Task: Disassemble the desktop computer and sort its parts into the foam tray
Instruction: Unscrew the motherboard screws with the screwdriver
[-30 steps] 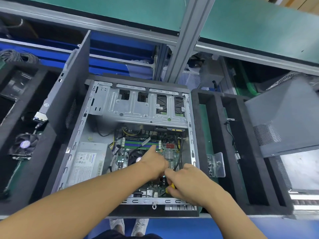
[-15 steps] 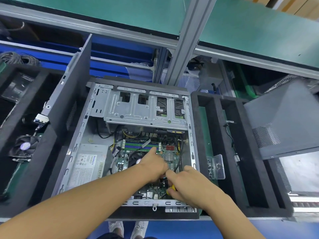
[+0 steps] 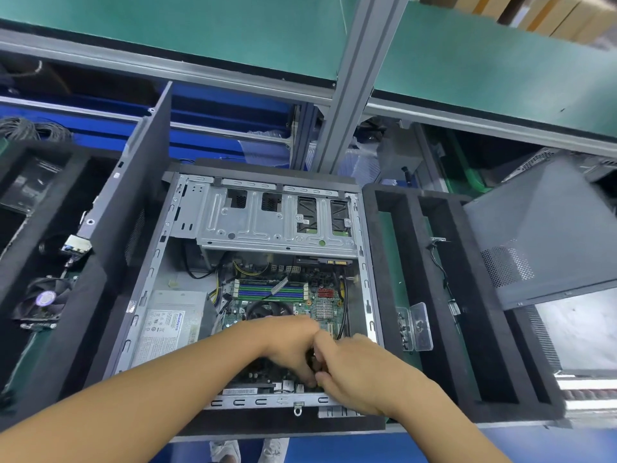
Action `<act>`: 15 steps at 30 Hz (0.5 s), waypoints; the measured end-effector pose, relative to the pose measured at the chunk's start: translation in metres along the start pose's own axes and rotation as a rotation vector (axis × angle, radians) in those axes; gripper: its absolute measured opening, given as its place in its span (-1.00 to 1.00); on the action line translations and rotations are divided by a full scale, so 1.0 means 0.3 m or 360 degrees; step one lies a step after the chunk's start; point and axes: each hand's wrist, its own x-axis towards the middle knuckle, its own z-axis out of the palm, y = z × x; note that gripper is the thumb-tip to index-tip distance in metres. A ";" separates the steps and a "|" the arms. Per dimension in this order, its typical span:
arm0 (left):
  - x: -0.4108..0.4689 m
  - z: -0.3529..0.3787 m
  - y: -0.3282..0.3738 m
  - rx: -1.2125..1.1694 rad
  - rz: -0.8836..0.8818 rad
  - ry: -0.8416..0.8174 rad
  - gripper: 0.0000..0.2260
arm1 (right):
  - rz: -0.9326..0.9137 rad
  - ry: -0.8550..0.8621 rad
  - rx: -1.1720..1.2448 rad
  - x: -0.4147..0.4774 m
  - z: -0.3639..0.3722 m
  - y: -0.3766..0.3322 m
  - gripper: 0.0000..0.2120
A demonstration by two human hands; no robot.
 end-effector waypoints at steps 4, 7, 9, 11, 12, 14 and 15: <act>0.006 -0.003 0.014 -0.0082 -0.0028 0.0010 -0.79 | 0.0044 -0.0156 0.0268 -0.012 -0.026 0.002 -0.83; 0.011 0.008 0.019 0.0032 -0.0030 0.0065 -0.80 | 0.0125 -0.0138 0.0211 -0.023 -0.033 -0.014 -0.78; 0.009 0.017 0.014 0.0084 -0.0014 0.0115 -0.80 | 0.0164 0.0054 0.0028 -0.032 -0.028 -0.035 -0.67; 0.005 0.022 0.011 0.0030 0.0008 0.0149 -0.76 | 0.0273 0.0222 -0.0101 -0.033 -0.036 -0.061 -0.61; 0.002 0.024 0.011 -0.0009 0.0037 0.0141 -0.71 | 0.0360 0.0229 -0.0145 -0.030 -0.040 -0.070 -0.58; -0.001 0.025 0.010 -0.0015 0.0107 0.0121 -0.68 | 0.0505 0.0147 -0.0187 -0.017 -0.046 -0.079 -0.54; 0.000 0.025 0.008 -0.0013 0.0123 0.0128 -0.68 | 0.0539 0.0116 -0.0143 -0.010 -0.048 -0.080 -0.57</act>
